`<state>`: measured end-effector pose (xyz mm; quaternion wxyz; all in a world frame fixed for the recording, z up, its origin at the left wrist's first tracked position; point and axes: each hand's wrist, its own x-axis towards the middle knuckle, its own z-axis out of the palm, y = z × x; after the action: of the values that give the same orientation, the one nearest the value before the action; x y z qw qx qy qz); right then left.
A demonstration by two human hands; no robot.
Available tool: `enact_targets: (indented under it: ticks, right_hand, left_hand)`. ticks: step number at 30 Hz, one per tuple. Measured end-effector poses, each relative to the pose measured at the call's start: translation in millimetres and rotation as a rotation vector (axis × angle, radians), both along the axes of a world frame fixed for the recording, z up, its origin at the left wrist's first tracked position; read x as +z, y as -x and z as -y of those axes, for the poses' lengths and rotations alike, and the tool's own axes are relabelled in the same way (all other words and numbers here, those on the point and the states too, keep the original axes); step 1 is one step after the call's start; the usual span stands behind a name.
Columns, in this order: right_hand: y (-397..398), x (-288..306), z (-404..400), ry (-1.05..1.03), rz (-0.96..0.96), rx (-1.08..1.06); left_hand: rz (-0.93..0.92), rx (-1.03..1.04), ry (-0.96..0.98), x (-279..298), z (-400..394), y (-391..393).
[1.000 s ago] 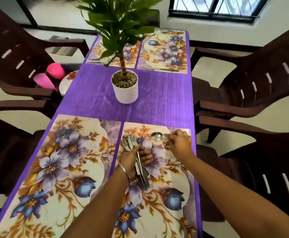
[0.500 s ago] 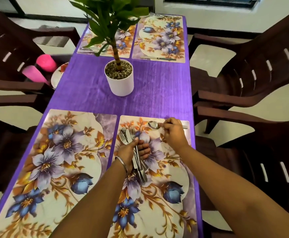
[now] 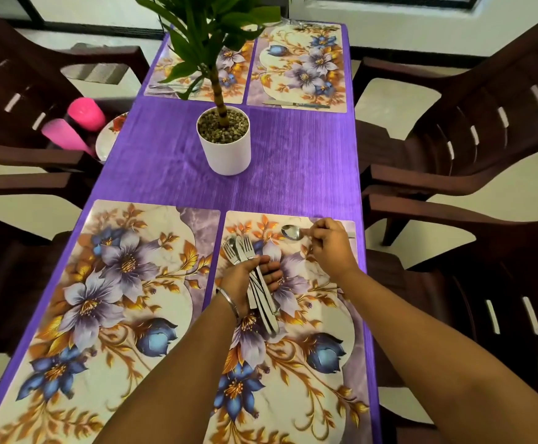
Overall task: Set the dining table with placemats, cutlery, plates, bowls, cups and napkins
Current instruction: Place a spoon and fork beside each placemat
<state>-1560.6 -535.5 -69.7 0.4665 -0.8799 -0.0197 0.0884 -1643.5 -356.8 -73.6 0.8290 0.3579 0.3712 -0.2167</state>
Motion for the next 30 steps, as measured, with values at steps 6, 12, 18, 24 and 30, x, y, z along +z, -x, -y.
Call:
enact_targets:
  ticks: [6, 12, 18, 24, 30]
  right_hand:
    - [3, -2, 0, 0.152, 0.091, 0.038]
    - [29, 28, -35, 0.056, 0.174, 0.116]
    - [47, 44, -55, 0.047, -0.124, 0.213]
    - [59, 44, -64, 0.184, -0.083, 0.279]
    - [62, 43, -64, 0.141, -0.179, 0.246]
  left_hand:
    - [0.052, -0.019, -0.076, -6, 2, 2]
    - [0.121, 0.01, -0.12, -7, 2, 6]
    - [0.151, 0.036, -0.18, -5, 0, 7]
    - [0.169, 0.012, -0.19, -7, -2, 6]
    - [0.121, 0.023, -0.161, -5, 1, 6]
